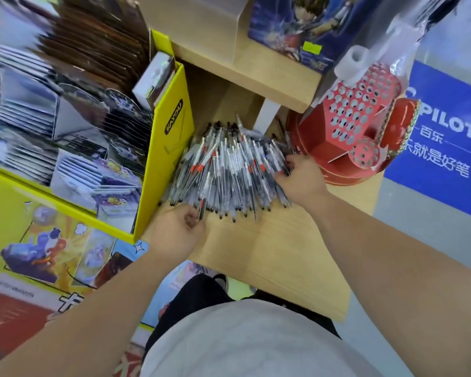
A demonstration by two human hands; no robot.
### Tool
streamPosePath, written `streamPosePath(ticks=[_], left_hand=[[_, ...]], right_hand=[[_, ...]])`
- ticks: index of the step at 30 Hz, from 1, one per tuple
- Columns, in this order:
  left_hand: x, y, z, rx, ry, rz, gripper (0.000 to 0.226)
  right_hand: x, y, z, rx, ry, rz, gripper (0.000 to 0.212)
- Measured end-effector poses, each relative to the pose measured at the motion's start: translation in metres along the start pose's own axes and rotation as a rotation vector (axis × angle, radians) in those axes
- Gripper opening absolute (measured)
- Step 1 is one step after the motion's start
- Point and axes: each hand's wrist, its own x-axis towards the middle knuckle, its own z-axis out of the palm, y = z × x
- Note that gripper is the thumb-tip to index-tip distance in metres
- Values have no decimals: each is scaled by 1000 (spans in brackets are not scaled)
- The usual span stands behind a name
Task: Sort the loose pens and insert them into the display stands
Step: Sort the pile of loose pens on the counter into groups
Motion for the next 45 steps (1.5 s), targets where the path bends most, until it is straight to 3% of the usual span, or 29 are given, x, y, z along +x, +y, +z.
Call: streamPosePath(ticks=[12, 16, 26, 45], left_hand=[[-1, 9, 0, -90, -110, -39, 8], [-2, 13, 0, -102, -165, -22, 6], [-11, 8, 10, -271, -212, -58, 7], [-5, 19, 27, -371, -209, -110, 5]], right_hand=[[-8, 3, 6, -40, 19, 47, 50], [-17, 5, 12, -41, -7, 65, 36], [-26, 8, 16, -20, -14, 48, 26], [-34, -4, 17, -151, -125, 34, 42]])
